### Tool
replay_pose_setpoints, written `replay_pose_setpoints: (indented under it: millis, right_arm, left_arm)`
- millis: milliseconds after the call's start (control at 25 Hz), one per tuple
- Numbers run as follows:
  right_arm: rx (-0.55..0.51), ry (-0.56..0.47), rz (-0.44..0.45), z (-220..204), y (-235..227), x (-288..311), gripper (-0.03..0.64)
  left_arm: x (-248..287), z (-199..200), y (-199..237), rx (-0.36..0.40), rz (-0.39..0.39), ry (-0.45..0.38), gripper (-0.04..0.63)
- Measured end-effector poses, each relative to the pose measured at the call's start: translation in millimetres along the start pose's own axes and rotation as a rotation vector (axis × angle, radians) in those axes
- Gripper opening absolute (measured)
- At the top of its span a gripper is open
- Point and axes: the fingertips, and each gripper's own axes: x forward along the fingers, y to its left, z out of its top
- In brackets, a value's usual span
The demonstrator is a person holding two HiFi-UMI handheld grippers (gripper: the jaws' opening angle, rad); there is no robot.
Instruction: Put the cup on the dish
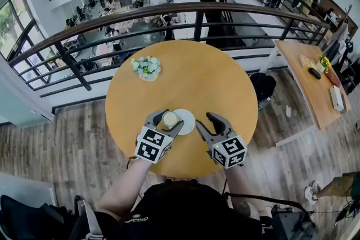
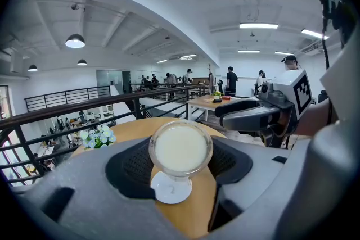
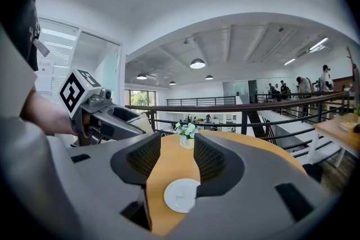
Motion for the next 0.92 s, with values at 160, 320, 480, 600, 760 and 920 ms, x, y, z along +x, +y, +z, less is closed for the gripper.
replay_pose_setpoints:
  millis: [160, 320, 480, 600, 760, 920]
  right_arm:
    - [0.001, 0.004, 0.000, -2.0, -1.3, 0.3, 0.187]
    - [0.001, 0.006, 0.000, -2.1, 2.5, 2.3, 0.187]
    - [-0.001, 0.004, -0.001, -0.5, 2.9, 2.2, 0.187]
    - [-0.001, 0.002, -0.004, -0.3, 0.1, -0.6, 0.187]
    - [-0.002, -0.001, -0.002, 1.1, 0.7, -0.5, 0.187]
    - [-0.003, 0.001, -0.002, 0.4, 3.0, -0.5, 0.187]
  left_arm:
    - [1.5, -0.8, 0.0, -0.003, 0.000, 0.005, 0.265]
    - [-1.7, -2.9, 3.1, -0.002, -0.001, 0.008, 0.265]
    - [-2.4, -2.7, 3.9, -0.001, -0.001, 0.009, 0.265]
    - [-0.8, -1.4, 1.4, 0.000, -0.002, 0.008, 0.265]
    - [-1.4, 0.4, 1.2, 0.004, -0.002, 0.007, 0.265]
    - [-2.3, -0.5, 0.3, 0.003, -0.005, 0.008, 0.265]
